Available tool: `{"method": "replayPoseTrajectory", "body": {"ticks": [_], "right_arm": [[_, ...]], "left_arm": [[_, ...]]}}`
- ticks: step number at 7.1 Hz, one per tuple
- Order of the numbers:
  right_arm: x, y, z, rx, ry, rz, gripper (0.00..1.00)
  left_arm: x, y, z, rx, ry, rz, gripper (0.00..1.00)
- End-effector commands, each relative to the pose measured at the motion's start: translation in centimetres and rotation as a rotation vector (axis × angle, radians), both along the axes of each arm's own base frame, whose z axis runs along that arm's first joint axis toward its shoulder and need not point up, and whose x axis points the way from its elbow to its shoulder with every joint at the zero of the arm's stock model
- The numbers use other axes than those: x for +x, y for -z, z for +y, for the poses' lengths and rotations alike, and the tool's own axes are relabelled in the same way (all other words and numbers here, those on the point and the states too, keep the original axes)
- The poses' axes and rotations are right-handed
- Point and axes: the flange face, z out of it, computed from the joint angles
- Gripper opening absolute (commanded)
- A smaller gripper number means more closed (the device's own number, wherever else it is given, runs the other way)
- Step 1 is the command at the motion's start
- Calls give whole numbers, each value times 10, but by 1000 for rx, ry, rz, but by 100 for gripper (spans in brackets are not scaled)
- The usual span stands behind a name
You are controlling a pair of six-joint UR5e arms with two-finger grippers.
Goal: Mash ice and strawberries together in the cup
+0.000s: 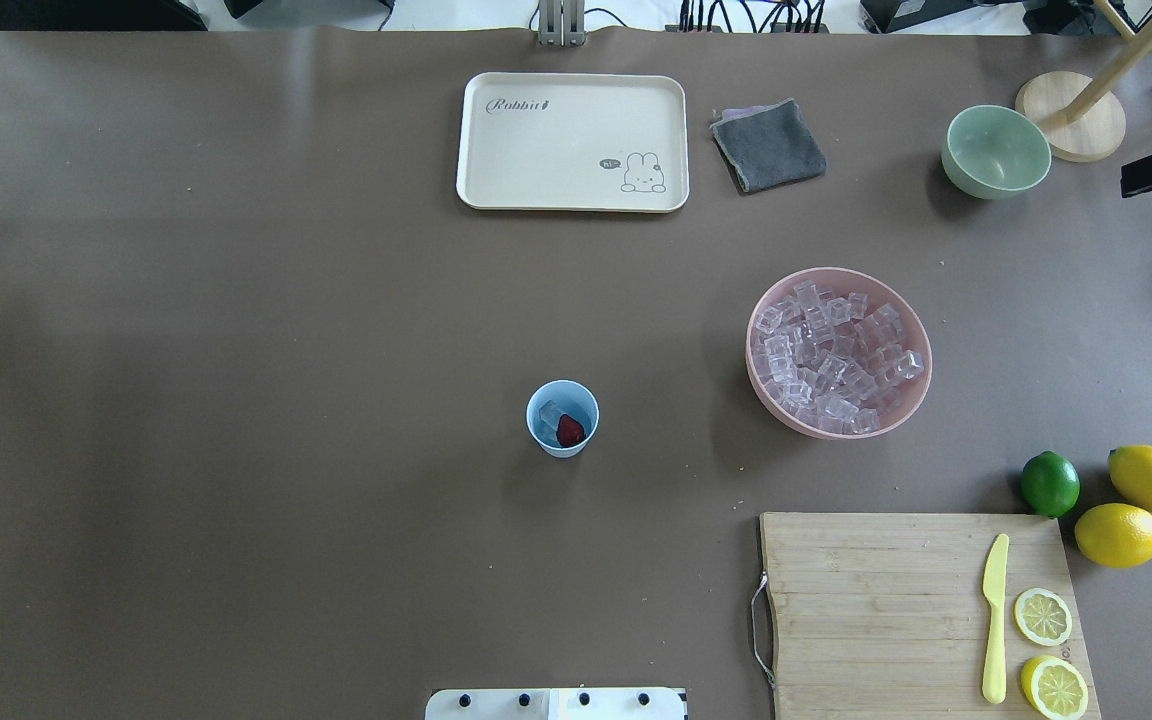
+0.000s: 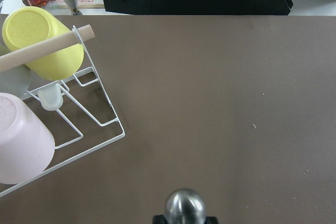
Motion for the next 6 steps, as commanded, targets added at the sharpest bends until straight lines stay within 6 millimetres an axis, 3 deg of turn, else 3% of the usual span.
{"method": "replayPoseTrajectory", "body": {"ticks": [1, 6], "right_arm": [[0, 1, 1, 0, 0, -2, 100], [1, -2, 3, -4, -1, 1, 100]], "left_arm": [[13, -10, -2, -12, 2, -45, 0], [27, -25, 1, -30, -32, -77, 0]]}}
